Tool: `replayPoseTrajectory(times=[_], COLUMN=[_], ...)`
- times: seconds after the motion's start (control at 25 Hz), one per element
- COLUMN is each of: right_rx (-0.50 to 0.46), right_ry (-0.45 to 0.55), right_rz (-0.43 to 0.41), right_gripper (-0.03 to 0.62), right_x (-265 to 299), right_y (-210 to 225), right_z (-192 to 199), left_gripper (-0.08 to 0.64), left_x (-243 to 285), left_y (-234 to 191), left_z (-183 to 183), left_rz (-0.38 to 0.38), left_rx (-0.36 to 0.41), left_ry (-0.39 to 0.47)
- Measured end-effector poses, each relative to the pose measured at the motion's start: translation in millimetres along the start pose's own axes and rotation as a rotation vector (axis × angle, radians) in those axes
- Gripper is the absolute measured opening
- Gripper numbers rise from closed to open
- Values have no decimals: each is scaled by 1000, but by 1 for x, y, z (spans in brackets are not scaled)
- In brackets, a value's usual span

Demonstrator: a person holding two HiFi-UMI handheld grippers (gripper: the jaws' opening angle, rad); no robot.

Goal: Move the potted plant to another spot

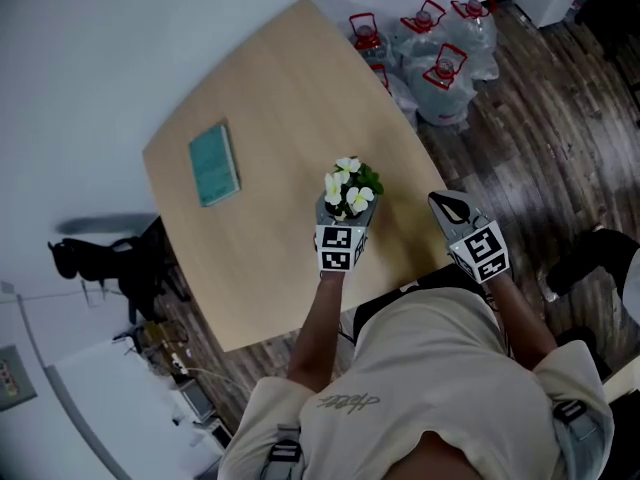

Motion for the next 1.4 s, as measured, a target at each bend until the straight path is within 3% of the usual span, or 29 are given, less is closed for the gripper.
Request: replayPoseTrajectory(times=[0.56,1.16,1.4], right_rx=[40,37,30], right_ry=[-55,-91,-95], right_rz=[73,65,51], right_gripper=[3,3,3], right_x=[-19,-27,-26], right_y=[48,46,47], right_z=[6,23,20], left_gripper=[360,362,439], left_x=[78,97,89], left_y=[5,15,19], left_z=[15,23,20], left_rz=[36,21,5], left_rx=[11,33,-8], left_ry=[-81,-43,-26])
Point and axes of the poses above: the fingertips, and each gripper's own axes: x forward along the fingers, y to its right, z out of its underside, the point moved 9 cm from there along -x, backward along the fingers, and after that the axes turned 9 degrees about x, right-handed, at the moved point
